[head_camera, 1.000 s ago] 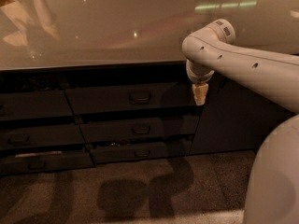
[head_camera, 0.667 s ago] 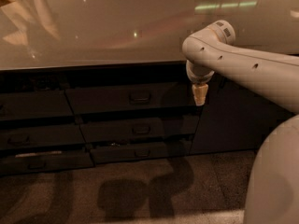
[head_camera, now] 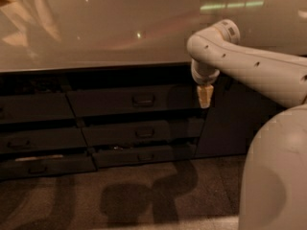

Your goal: Open top drawer

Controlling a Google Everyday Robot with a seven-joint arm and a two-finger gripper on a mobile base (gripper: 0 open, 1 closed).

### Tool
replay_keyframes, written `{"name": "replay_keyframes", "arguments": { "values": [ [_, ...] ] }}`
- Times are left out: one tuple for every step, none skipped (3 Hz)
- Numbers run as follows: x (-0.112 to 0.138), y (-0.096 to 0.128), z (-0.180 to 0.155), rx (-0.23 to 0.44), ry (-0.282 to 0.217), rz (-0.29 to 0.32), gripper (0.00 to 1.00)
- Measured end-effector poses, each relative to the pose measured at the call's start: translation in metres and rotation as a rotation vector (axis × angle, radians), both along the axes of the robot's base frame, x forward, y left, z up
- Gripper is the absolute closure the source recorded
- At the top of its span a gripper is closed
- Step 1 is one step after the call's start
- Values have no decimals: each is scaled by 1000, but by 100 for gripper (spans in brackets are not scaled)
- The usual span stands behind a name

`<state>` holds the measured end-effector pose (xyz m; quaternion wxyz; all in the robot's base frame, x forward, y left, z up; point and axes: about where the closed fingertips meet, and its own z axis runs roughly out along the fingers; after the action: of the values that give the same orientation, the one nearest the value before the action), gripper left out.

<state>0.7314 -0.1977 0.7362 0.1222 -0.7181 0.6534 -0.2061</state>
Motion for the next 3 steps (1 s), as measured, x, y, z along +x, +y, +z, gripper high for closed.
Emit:
{"name": "replay_keyframes", "arguments": {
  "values": [
    [-2, 0, -2, 0, 0, -1, 0],
    [-1, -25, -37, 18, 107, -32, 0],
    [11, -38, -71, 109, 208, -61, 0]
  ]
}}
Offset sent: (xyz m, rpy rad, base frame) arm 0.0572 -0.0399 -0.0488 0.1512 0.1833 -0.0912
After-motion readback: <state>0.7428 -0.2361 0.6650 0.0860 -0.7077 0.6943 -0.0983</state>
